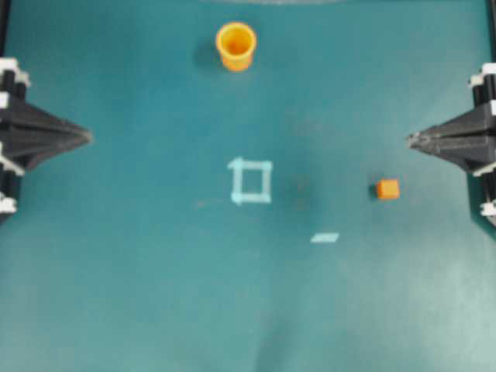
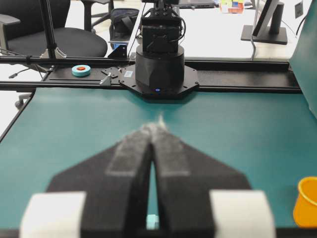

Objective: Hold the block with right arm and the cup with left arm, then put the block into the cup.
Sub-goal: 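Move the left gripper toward the orange cup and right gripper toward the cube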

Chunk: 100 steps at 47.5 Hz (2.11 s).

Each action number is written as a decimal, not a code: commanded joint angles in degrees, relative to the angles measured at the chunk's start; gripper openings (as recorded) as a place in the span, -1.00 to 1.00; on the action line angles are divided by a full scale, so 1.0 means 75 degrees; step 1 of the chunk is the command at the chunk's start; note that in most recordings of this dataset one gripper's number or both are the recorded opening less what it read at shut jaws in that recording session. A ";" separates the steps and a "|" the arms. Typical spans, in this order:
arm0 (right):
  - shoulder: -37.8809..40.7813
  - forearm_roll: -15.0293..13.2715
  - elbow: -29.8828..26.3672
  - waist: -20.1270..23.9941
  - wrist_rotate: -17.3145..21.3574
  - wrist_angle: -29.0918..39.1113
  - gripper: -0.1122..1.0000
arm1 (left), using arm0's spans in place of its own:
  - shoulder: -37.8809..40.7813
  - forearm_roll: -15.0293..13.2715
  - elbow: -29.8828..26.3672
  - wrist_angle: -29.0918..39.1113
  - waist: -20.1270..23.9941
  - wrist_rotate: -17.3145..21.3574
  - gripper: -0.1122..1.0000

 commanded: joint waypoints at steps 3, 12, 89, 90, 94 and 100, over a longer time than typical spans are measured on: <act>0.0047 0.0012 -0.0176 -0.0012 0.0012 0.0223 -0.80 | 0.0129 0.0035 -0.0094 0.0434 0.0094 -0.0035 -0.74; 0.0188 0.0012 -0.0691 -0.0012 0.0152 0.2191 -0.80 | 0.0246 0.0047 -0.0141 0.0984 0.0363 -0.0035 -0.56; 0.2367 0.0000 -0.1945 -0.0023 0.7488 0.7289 0.38 | 0.4453 0.0176 -0.1605 0.1688 0.2109 0.0035 0.14; 0.2426 0.0000 -0.1957 -0.0023 0.7570 0.7301 0.38 | 0.4512 0.0176 -0.1617 0.1688 0.2133 0.0000 0.24; 0.2637 0.0000 -0.1992 -0.0023 0.7934 0.7336 0.38 | 0.4746 0.0164 -0.1711 0.1676 0.2227 -0.0070 0.59; 0.2965 0.0000 -0.2121 -0.0012 0.8578 0.7594 0.38 | 0.5133 0.0164 -0.1887 0.1570 0.2496 -0.0082 0.78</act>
